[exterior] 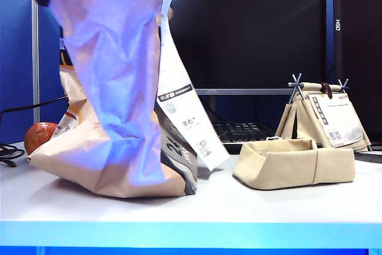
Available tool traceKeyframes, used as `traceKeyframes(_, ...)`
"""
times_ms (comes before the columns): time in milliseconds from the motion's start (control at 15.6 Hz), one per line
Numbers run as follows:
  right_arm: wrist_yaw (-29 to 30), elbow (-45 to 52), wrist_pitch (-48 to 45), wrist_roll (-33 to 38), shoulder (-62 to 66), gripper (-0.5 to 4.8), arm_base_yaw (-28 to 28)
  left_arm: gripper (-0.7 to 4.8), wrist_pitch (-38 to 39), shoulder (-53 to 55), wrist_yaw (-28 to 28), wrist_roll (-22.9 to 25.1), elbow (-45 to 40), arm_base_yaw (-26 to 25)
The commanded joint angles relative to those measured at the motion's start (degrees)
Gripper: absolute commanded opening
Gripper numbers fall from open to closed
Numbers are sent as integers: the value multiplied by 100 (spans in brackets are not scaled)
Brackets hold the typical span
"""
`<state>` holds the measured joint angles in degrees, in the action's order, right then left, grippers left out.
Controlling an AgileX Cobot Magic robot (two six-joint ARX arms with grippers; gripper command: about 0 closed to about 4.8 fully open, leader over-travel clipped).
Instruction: Open the paper bag and put two oranges into the paper bag.
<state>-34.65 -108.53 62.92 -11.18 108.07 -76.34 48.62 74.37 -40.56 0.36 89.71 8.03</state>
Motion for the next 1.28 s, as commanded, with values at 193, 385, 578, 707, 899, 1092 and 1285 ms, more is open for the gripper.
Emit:
traceKeyframes(193,-28,-37,-177,46,-24,203,4,-5,1408,7,-79,614,555,4)
traceKeyframes(385,-31,-48,-186,46,-24,202,4,-5,1849,138,-229,879,557,9)
traceKeyframes(578,-28,-52,-229,48,-24,203,4,-5,1978,348,-470,994,560,11)
traceKeyframes(707,-31,-57,-319,46,-24,203,4,-5,1985,549,-468,994,568,11)
traceKeyframes(899,33,-129,-317,20,-24,202,4,-5,1906,782,-470,1014,577,9)
traceKeyframes(1092,33,-129,-319,20,-24,202,4,22,1786,833,-472,968,599,9)
traceKeyframes(1285,31,-129,-319,20,-24,202,4,447,1403,833,-595,597,612,9)
